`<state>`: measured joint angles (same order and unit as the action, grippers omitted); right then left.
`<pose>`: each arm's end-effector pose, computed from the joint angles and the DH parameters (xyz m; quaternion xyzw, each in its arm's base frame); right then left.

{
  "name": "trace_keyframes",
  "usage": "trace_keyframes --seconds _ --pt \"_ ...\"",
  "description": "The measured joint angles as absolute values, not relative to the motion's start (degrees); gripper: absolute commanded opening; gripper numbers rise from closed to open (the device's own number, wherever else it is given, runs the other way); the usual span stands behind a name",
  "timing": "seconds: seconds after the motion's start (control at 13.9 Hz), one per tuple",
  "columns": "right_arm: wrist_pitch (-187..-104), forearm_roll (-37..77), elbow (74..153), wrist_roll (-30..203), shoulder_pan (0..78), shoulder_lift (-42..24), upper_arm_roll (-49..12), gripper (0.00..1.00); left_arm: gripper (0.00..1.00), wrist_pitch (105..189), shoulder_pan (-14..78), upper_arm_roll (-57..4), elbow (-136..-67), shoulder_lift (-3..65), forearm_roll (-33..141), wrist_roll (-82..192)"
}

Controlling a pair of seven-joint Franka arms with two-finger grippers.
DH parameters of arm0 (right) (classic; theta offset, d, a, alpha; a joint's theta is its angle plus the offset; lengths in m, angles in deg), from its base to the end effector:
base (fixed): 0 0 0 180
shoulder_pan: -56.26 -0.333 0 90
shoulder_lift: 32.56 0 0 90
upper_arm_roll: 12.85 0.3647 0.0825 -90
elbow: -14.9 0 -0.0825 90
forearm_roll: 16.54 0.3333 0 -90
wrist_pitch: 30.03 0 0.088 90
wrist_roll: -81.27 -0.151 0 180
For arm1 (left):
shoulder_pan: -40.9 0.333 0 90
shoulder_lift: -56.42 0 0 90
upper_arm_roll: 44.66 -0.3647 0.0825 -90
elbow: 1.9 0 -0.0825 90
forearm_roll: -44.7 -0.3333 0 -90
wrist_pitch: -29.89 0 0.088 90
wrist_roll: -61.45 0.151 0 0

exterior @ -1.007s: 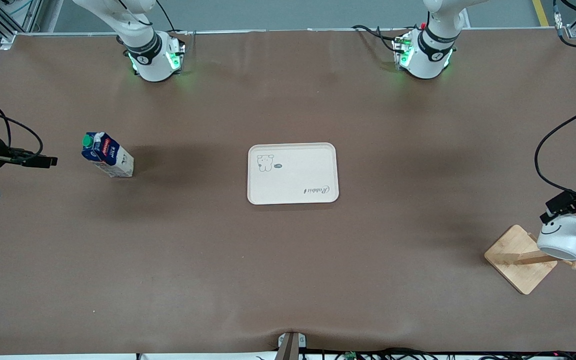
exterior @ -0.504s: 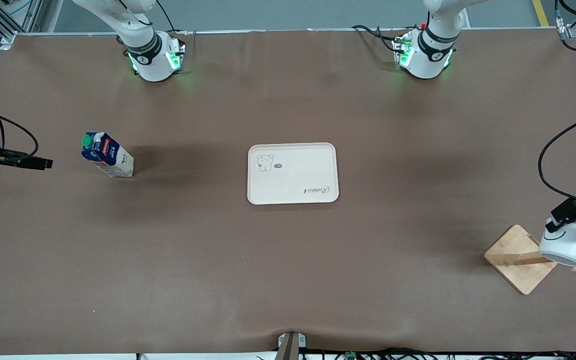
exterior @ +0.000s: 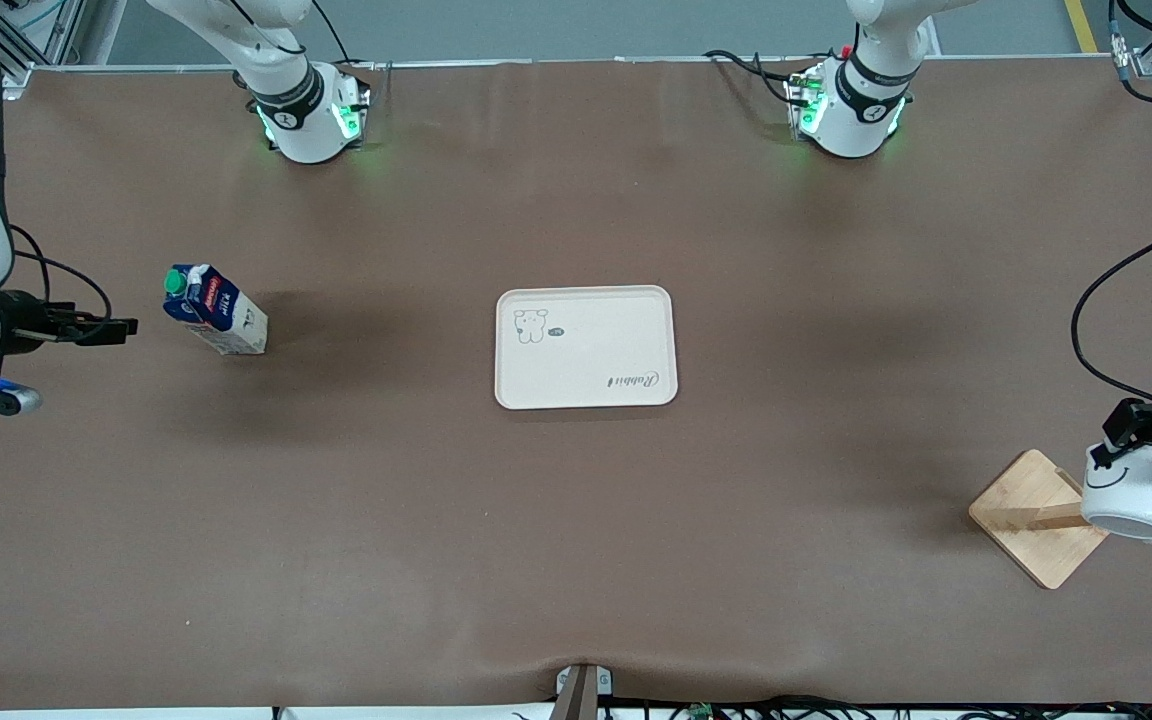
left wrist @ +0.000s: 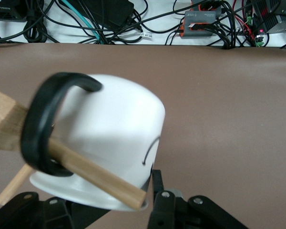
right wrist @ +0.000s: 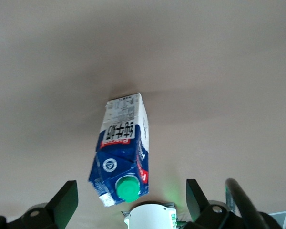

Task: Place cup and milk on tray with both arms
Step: 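Grasp the milk carton with the right gripper while the left gripper lifts the mug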

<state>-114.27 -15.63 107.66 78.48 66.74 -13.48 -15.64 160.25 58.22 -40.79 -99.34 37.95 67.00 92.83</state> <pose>0.5319 -0.1198 0.4289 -0.9614 0.1374 0.2374 0.0216 0.6404 0.1357 0.4619 0.9764 -0.0440 0.1792 0.1123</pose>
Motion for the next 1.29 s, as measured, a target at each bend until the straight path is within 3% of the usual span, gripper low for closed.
trace_keyframes --seconds 0.22,0.79,1.29 --pt "-114.04 -11.96 110.53 80.31 68.84 -13.29 -15.67 1.0 0.01 159.41 58.1 -40.68 -99.34 37.94 67.0 92.82" --pt "-112.09 -11.05 113.1 81.04 65.37 -17.35 -14.8 1.0 0.0 157.87 57.97 -40.46 -99.37 37.91 66.99 92.75" --pt "-120.87 -18.48 122.66 81.75 61.32 -22.35 -14.72 1.0 0.0 148.33 57.84 -40.24 -98.2 38.38 67.0 82.97"
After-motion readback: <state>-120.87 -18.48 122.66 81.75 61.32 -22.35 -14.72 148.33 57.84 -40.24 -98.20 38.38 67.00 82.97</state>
